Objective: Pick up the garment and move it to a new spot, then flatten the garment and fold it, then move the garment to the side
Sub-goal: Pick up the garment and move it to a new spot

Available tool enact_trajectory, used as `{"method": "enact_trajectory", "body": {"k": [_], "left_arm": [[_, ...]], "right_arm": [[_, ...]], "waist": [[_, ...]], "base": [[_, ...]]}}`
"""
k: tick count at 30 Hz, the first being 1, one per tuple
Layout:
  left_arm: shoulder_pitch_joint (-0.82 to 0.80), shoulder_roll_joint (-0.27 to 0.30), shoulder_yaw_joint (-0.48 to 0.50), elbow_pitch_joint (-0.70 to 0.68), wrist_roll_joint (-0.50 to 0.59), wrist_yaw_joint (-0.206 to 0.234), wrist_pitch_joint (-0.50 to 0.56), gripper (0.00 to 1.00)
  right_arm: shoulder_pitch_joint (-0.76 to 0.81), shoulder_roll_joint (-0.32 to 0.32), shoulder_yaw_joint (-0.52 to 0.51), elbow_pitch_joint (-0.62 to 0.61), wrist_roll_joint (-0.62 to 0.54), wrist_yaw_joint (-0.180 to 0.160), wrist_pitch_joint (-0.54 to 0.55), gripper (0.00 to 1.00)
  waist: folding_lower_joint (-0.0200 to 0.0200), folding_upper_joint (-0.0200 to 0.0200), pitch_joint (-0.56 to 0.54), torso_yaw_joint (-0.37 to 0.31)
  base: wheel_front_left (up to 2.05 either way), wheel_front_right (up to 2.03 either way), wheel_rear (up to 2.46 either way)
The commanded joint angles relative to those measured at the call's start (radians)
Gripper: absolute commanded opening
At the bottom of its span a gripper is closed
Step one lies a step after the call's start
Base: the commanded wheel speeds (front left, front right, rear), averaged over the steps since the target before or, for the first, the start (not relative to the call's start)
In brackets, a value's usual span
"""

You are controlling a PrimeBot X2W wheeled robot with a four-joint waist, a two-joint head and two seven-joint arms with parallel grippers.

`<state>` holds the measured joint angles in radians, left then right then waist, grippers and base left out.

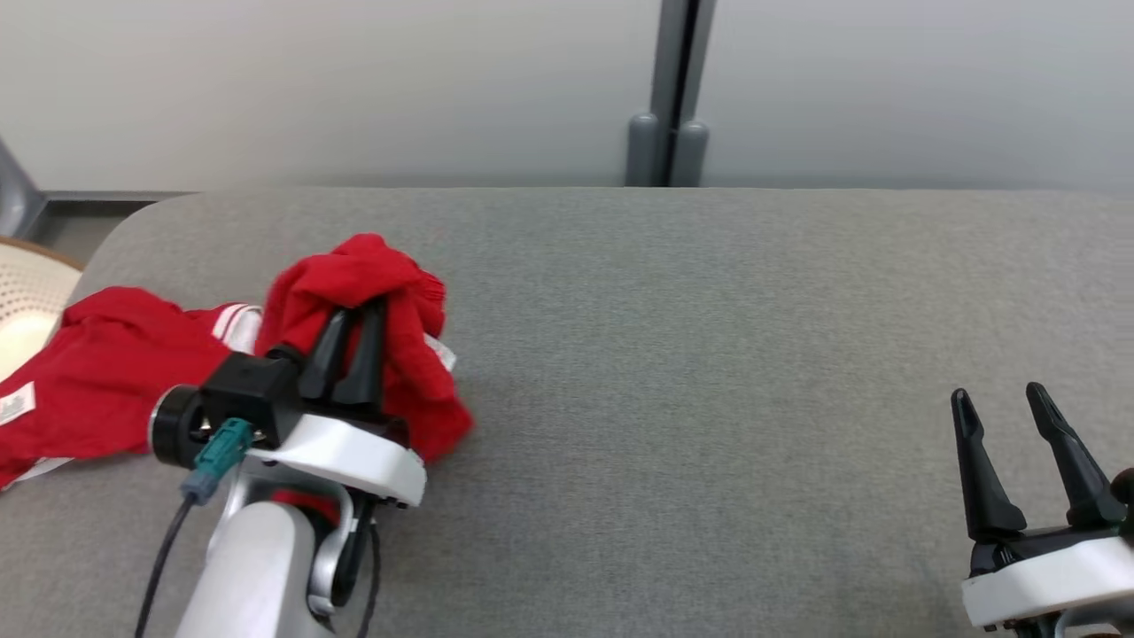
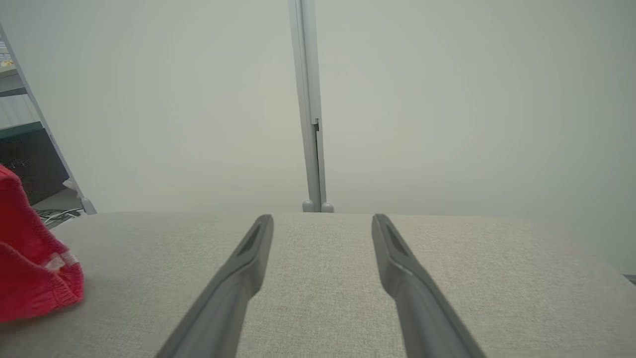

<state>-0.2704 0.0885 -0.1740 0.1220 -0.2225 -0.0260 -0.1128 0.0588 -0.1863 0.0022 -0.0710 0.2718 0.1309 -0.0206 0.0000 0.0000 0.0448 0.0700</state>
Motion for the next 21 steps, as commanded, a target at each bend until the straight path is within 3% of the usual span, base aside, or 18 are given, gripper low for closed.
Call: {"method": "enact_trajectory", "body": {"k": [1,10,14,21], "left_arm": [[0.008,-0.008,-0.030,-0.021,-0.009,-0.005,0.013,0.00],[-0.116,-0.035,-0.253,0.021,-0.047,-0.034,0.039,0.00],[-0.201,-0.034,-0.373,0.097,-0.102,-0.015,0.034,0.00],[-0.274,-0.035,-0.523,0.289,-0.178,-0.007,0.043,0.00]], "right_arm": [[-0.021,-0.005,0.003,0.000,0.001,0.000,-0.007,1.00],[-0.073,-0.007,0.018,0.020,0.027,0.000,-0.031,1.00],[-0.094,0.004,0.014,0.047,0.039,0.000,-0.060,1.00],[-0.112,0.019,0.013,0.094,0.059,0.000,-0.101,1.00]], "waist": [[0.0000,0.0000,0.024,-0.096],[0.0000,0.0000,0.137,-0.304],[0.0000,0.0000,0.197,-0.379],[0.0000,0.0000,0.265,-0.424]], "base": [[0.00,0.00,0.00],[0.00,0.00,0.00],[0.00,0.00,0.00],[0.00,0.00,0.00]]}}
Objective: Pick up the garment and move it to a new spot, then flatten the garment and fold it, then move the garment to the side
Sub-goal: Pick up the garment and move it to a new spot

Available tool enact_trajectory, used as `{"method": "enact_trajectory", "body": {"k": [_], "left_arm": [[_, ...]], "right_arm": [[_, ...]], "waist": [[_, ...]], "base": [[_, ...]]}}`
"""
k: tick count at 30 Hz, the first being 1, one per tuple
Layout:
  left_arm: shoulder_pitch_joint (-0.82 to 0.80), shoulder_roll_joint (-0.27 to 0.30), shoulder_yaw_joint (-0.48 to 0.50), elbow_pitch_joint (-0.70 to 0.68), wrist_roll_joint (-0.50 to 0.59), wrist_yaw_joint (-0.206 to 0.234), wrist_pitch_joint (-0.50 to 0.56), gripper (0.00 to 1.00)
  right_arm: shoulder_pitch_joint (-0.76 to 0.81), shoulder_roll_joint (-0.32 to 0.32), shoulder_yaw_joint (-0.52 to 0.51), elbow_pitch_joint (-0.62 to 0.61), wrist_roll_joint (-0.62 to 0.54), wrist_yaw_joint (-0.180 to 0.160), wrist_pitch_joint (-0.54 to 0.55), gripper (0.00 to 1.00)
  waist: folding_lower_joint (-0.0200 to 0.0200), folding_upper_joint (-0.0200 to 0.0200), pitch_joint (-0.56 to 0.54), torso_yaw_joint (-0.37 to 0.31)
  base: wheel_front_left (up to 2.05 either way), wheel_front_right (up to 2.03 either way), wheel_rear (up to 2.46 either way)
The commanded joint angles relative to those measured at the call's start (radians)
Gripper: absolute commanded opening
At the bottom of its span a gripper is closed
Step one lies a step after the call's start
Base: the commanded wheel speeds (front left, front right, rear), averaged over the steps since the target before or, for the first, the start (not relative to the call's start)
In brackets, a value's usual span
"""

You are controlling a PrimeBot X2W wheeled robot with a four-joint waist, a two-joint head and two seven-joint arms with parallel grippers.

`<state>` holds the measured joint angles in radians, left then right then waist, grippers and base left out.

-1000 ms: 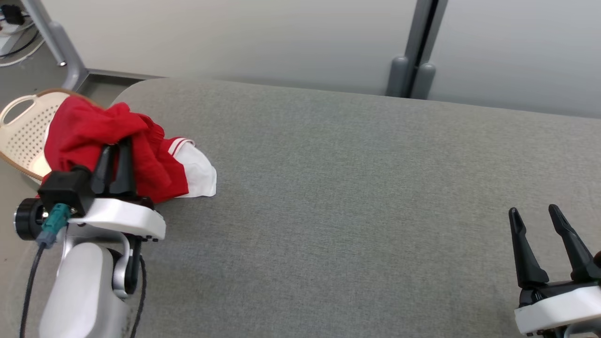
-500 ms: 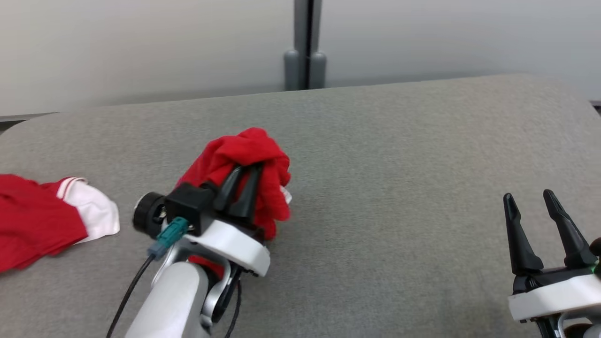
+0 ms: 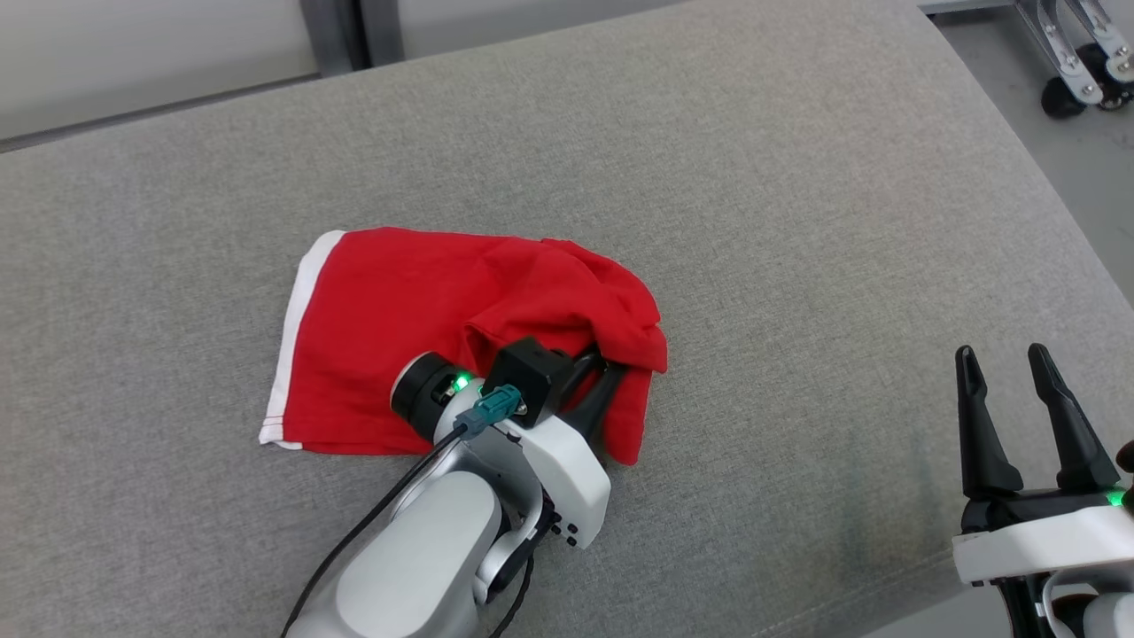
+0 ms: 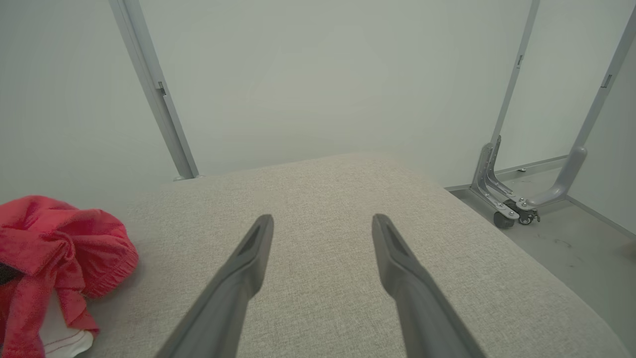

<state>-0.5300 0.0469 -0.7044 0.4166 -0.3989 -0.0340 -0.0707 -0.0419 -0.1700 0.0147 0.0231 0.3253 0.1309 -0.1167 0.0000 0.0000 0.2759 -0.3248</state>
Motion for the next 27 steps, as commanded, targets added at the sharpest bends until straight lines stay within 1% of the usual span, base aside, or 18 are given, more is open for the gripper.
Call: {"method": "enact_trajectory", "body": {"k": [1,3,4,5,8,10,12,15,18,23,27], "left_arm": [[-0.016,0.008,-0.009,0.019,-0.013,-0.003,0.002,0.00],[-0.019,0.006,-0.043,0.053,-0.033,-0.003,-0.004,0.00],[-0.019,0.006,-0.061,0.069,-0.040,-0.001,-0.005,0.46],[-0.019,0.006,-0.074,0.075,-0.048,-0.001,-0.016,1.00],[0.001,0.006,-0.102,0.091,-0.061,0.014,-0.061,1.00],[0.024,0.006,-0.108,0.096,-0.061,0.032,-0.096,1.00],[0.045,0.011,-0.098,0.096,-0.057,0.059,-0.127,1.00],[0.095,0.030,-0.058,0.080,-0.075,0.096,-0.164,1.00],[0.148,0.058,0.005,0.043,-0.097,0.133,-0.186,1.00],[0.221,0.115,0.135,-0.048,-0.130,0.173,-0.194,1.00],[0.295,0.158,0.255,-0.132,-0.141,0.181,-0.193,1.00]], "right_arm": [[-0.014,0.002,-0.001,0.006,0.007,0.000,-0.010,1.00],[-0.020,0.003,-0.003,0.015,0.008,0.000,-0.016,1.00],[-0.023,0.002,-0.002,0.018,0.007,0.000,-0.017,1.00],[-0.025,-0.001,-0.001,0.021,0.006,0.000,-0.017,1.00],[-0.026,-0.010,0.005,0.032,0.002,0.000,-0.016,1.00],[-0.019,-0.019,0.009,0.036,-0.003,0.000,-0.011,1.00],[-0.008,-0.021,0.011,0.037,-0.007,0.000,-0.006,1.00],[0.009,-0.024,0.011,0.035,-0.011,0.000,0.006,1.00],[0.026,-0.026,0.012,0.023,-0.017,0.000,0.022,1.00],[0.051,-0.034,0.015,-0.001,-0.025,0.000,0.048,1.00],[0.066,-0.040,0.021,-0.022,-0.028,0.000,0.067,1.00]], "waist": [[0.0000,0.0000,0.036,-0.027],[0.0000,0.0000,0.037,-0.017],[0.0000,0.0000,0.035,-0.011],[0.0000,0.0000,0.031,-0.004],[0.0000,0.0000,0.004,0.021],[0.0000,0.0000,-0.027,0.042],[0.0000,0.0000,-0.057,0.064],[0.0000,0.0000,-0.103,0.098],[0.0000,0.0000,-0.141,0.132],[0.0000,0.0000,-0.184,0.186],[0.0000,0.0000,-0.208,0.222]], "base": [[0.00,0.00,0.00],[0.00,0.00,0.00],[0.00,0.00,0.00],[0.00,0.00,0.00],[0.00,0.00,0.00],[0.00,0.00,0.00],[0.00,0.00,0.00],[0.00,0.00,0.00],[0.00,0.00,0.00],[0.00,0.00,0.00],[0.00,0.00,0.00]]}}
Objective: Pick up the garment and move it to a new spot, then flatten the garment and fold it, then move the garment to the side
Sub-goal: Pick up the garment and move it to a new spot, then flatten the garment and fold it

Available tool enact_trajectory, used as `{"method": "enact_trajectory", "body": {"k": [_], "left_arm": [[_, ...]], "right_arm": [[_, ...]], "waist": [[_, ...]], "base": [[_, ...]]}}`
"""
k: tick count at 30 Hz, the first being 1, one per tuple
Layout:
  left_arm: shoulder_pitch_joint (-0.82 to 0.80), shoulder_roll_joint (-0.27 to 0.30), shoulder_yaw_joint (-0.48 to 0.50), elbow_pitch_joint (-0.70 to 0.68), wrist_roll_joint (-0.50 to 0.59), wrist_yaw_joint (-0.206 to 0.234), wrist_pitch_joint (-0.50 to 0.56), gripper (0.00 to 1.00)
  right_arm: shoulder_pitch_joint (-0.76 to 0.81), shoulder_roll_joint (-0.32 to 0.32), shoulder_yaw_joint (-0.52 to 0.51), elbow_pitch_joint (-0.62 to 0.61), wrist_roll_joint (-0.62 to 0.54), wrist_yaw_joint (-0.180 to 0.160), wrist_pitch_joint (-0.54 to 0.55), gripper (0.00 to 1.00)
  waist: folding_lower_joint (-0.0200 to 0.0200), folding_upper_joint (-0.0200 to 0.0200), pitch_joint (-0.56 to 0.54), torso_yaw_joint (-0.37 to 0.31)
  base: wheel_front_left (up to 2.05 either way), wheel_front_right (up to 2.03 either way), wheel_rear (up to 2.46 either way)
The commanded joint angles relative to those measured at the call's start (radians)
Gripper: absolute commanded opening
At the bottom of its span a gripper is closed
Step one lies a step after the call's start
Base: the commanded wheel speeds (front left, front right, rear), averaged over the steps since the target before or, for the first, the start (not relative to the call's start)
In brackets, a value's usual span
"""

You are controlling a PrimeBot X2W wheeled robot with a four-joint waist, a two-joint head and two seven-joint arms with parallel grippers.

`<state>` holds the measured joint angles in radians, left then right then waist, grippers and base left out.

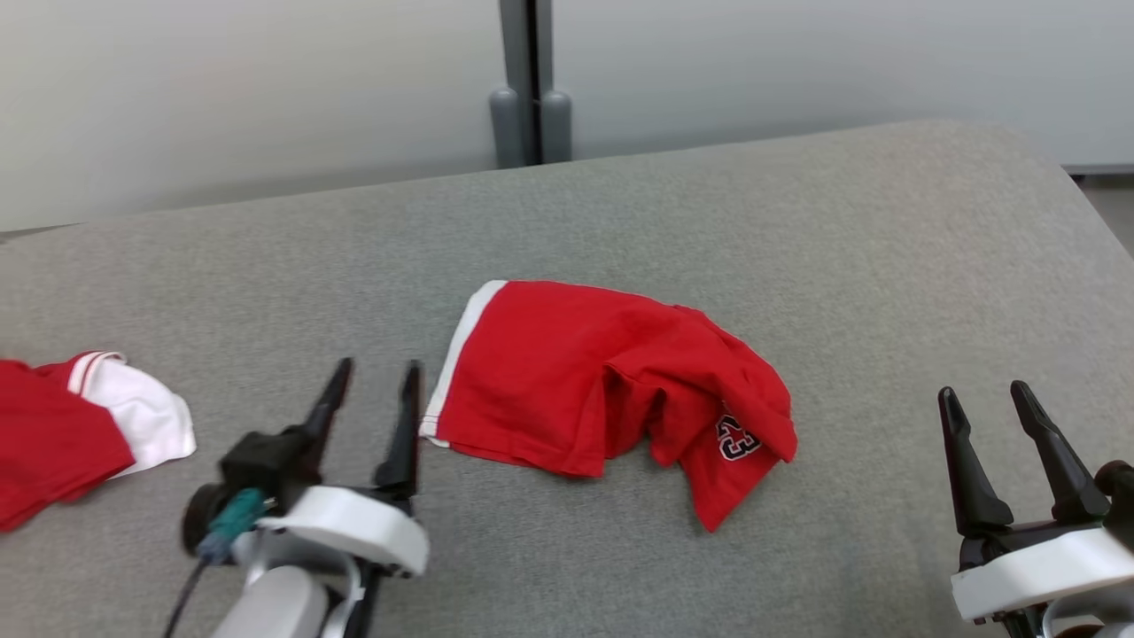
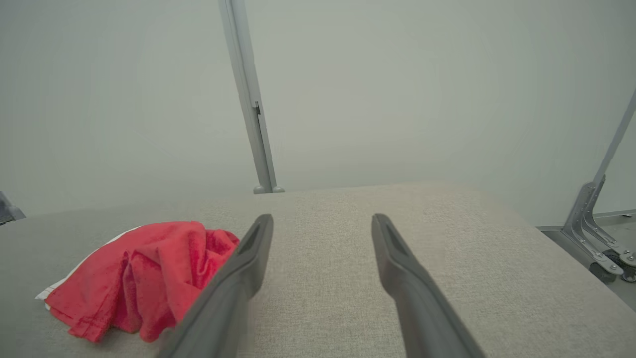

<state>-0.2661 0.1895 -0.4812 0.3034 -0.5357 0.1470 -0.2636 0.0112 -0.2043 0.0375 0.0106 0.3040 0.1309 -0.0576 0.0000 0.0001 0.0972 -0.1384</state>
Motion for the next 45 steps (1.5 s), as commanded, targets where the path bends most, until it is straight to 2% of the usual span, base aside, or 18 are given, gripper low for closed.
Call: {"method": "enact_trajectory", "body": {"k": [1,8,12,16,25,45], "left_arm": [[0.049,0.026,0.064,-0.038,-0.004,0.001,-0.001,1.00],[0.158,0.092,0.193,-0.118,-0.008,-0.018,-0.001,1.00],[0.209,0.109,0.225,-0.152,-0.010,-0.031,-0.001,1.00],[0.243,0.116,0.219,-0.168,-0.005,-0.035,-0.001,1.00],[0.299,0.127,0.213,-0.194,0.009,-0.002,0.009,1.00],[0.305,0.137,0.198,-0.261,0.018,0.043,0.049,1.00]], "right_arm": [[0.014,-0.007,0.000,-0.013,-0.007,0.000,0.014,1.00],[0.033,-0.011,0.010,-0.037,-0.005,0.000,0.040,1.00],[0.050,-0.015,0.008,-0.047,0.000,0.000,0.054,1.00],[0.063,-0.018,0.011,-0.053,-0.002,0.000,0.064,1.00],[0.106,-0.012,0.001,-0.072,-0.017,0.000,0.079,1.00],[0.106,0.000,-0.007,-0.073,-0.016,0.000,0.080,1.00]], "waist": [[0.0000,-0.0001,-0.035,0.043],[0.0000,-0.0001,-0.061,0.071],[0.0000,-0.0001,-0.077,0.078],[0.0000,-0.0001,-0.095,0.077],[0.0000,-0.0001,-0.130,0.074],[0.0000,-0.0001,-0.120,0.083]], "base": [[0.00,0.00,0.00],[0.00,0.00,0.00],[0.00,0.00,0.00],[0.00,0.00,0.00],[0.00,0.00,0.00],[0.00,0.00,0.00]]}}
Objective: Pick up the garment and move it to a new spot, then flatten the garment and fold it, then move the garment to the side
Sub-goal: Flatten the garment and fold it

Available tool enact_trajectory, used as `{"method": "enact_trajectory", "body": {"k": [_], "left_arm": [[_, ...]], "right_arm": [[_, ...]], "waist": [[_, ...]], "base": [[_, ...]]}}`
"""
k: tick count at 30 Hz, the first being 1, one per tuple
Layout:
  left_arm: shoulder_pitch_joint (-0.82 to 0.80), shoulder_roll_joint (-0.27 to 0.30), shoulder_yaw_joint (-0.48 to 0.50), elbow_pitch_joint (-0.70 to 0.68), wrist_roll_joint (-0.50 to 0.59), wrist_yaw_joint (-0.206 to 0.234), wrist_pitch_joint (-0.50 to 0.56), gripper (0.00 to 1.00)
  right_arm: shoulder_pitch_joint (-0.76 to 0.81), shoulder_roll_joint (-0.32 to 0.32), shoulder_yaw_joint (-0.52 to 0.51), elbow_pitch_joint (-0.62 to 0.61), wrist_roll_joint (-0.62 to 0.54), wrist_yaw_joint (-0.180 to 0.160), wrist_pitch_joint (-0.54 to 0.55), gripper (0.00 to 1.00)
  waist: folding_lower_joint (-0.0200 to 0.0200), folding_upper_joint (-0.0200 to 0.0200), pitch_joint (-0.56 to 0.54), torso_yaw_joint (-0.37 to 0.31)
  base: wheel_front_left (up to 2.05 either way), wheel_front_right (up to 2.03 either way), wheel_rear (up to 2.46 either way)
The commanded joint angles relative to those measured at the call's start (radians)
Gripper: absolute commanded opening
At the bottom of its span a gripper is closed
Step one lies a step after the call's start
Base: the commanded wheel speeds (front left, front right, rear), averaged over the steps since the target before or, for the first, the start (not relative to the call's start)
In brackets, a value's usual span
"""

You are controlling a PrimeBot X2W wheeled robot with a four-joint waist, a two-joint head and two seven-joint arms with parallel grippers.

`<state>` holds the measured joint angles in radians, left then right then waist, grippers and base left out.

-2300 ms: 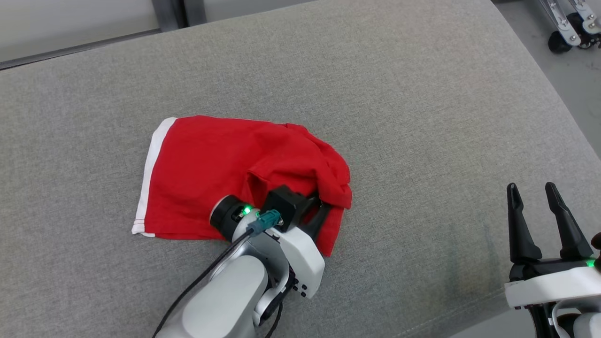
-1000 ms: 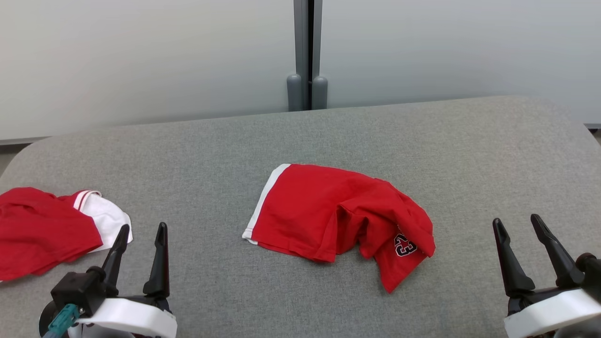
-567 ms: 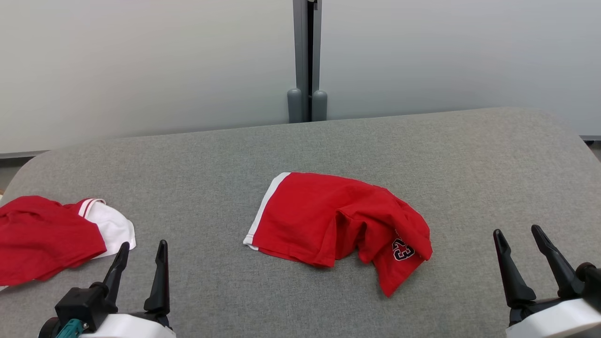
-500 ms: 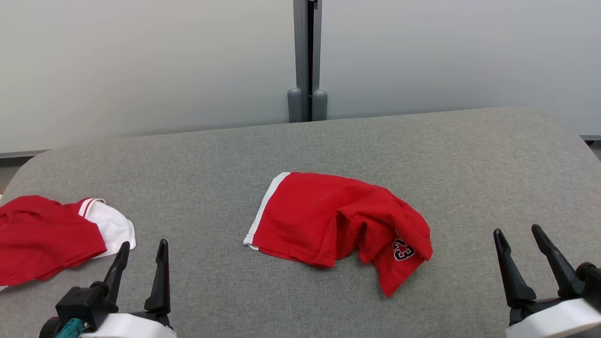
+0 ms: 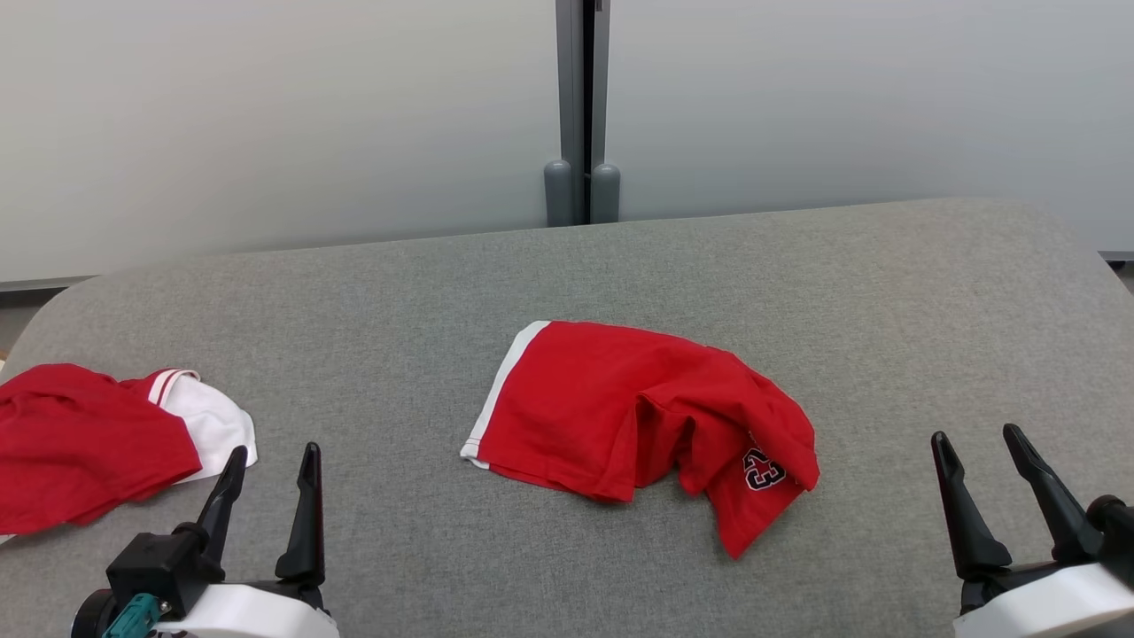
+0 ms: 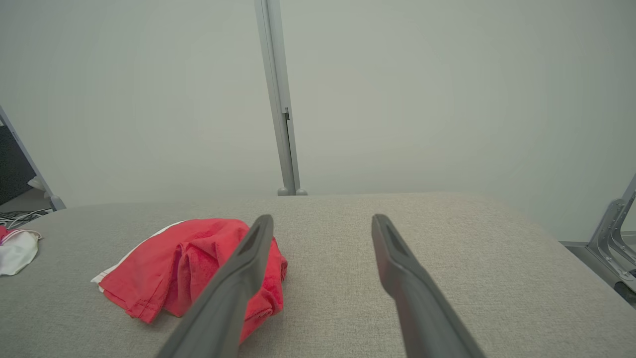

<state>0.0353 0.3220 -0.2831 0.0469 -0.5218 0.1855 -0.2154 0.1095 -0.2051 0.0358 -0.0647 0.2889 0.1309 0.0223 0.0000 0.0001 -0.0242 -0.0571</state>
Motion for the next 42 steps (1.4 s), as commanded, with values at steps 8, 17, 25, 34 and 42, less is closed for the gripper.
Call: {"method": "enact_trajectory", "body": {"k": [8,17,25,34,42], "left_arm": [[-0.049,-0.012,-0.050,-0.036,0.033,0.012,0.036,1.00],[-0.235,-0.133,-0.237,0.086,0.066,-0.099,0.106,1.00],[-0.370,-0.230,-0.343,0.381,0.063,-0.196,0.108,1.00],[-0.462,-0.253,-0.371,0.596,0.084,-0.179,0.077,0.00],[-0.414,-0.189,-0.376,0.496,0.122,-0.137,0.016,0.00]], "right_arm": [[-0.011,-0.002,-0.003,-0.005,0.004,0.000,-0.002,1.00],[-0.064,-0.010,0.011,0.001,0.018,0.000,-0.016,1.00],[-0.109,-0.002,0.022,0.033,0.031,0.000,-0.044,1.00],[-0.126,0.005,0.005,0.065,0.044,0.000,-0.077,1.00],[-0.112,0.014,-0.022,0.082,0.043,0.000,-0.087,1.00]], "waist": [[0.0000,-0.0001,0.039,0.002],[0.0000,-0.0001,0.138,-0.048],[0.0000,-0.0001,0.207,-0.130],[0.0000,-0.0001,0.242,-0.154],[0.0000,-0.0001,0.216,-0.111]], "base": [[0.00,0.00,0.00],[0.00,0.00,0.00],[0.00,0.00,0.00],[0.00,0.00,0.00],[0.00,0.00,0.00]]}}
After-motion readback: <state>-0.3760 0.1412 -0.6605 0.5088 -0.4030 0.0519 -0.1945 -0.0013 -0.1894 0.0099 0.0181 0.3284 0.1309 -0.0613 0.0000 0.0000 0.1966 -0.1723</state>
